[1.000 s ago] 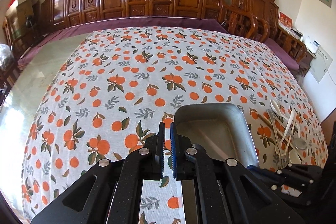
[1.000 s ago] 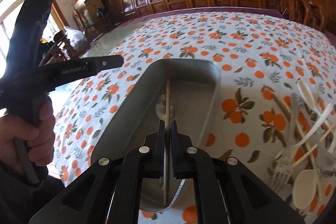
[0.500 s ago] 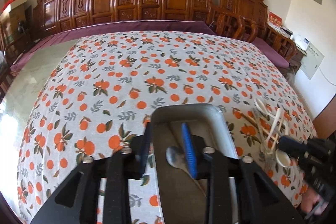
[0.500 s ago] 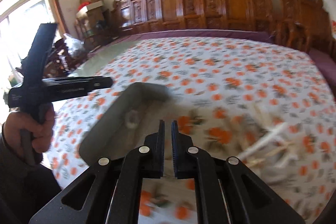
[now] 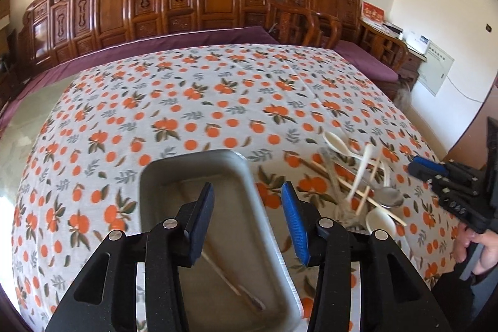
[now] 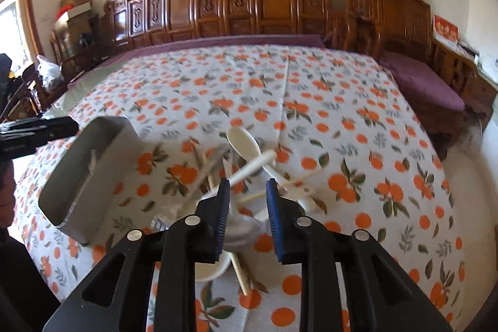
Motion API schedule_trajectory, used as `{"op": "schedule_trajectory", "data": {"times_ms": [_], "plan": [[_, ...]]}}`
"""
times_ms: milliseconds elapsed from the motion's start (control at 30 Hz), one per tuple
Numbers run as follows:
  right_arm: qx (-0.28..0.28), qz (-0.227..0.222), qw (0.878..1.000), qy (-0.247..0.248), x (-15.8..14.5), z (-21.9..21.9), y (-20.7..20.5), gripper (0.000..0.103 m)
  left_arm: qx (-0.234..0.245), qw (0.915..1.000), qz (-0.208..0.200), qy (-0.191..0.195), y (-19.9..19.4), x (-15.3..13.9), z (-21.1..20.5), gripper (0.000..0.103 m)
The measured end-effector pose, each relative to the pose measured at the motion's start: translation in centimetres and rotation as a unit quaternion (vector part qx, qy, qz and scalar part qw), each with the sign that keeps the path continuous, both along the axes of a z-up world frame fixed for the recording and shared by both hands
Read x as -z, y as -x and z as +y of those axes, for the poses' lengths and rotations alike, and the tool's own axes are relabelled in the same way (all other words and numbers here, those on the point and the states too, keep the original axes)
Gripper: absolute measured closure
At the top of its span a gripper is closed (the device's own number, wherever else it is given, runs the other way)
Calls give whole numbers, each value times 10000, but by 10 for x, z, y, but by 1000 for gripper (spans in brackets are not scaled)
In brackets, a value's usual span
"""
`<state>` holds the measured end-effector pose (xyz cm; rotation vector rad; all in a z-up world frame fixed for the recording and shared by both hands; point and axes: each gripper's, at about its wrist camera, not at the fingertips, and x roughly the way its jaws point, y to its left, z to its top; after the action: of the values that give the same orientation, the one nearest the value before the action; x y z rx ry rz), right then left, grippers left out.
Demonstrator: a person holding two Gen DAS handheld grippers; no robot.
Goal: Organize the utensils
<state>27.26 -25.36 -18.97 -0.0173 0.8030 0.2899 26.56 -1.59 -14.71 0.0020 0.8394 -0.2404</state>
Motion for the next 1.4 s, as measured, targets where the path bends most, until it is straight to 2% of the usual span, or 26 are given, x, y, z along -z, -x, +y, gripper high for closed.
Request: {"op": "schedule_trajectory", "data": {"times_ms": [133, 300, 600, 733, 1033, 1400], "plan": [[75, 344, 9992, -212, 21, -8, -4, 64, 107, 9999, 7, -12, 3, 1, -15, 59], [165, 613, 9977, -240, 34, -5, -6, 56, 200, 9998, 30, -41, 5, 4, -31, 59], [210, 1135, 9906, -738, 50, -4, -13, 56, 378, 9991, 103, -152, 12, 13, -56, 58], [212, 1200, 9894, -785, 50, -1, -13, 73, 419, 9989, 138, -174, 12, 16, -61, 58], [345, 1092, 9902, -803, 43, -11, -11, 99, 493, 9984, 193, -191, 13, 22, -70, 58], [778, 362, 9937, -724, 14, -31, -9, 99, 610, 9973, 340, -221, 14, 35, -88, 56]]}}
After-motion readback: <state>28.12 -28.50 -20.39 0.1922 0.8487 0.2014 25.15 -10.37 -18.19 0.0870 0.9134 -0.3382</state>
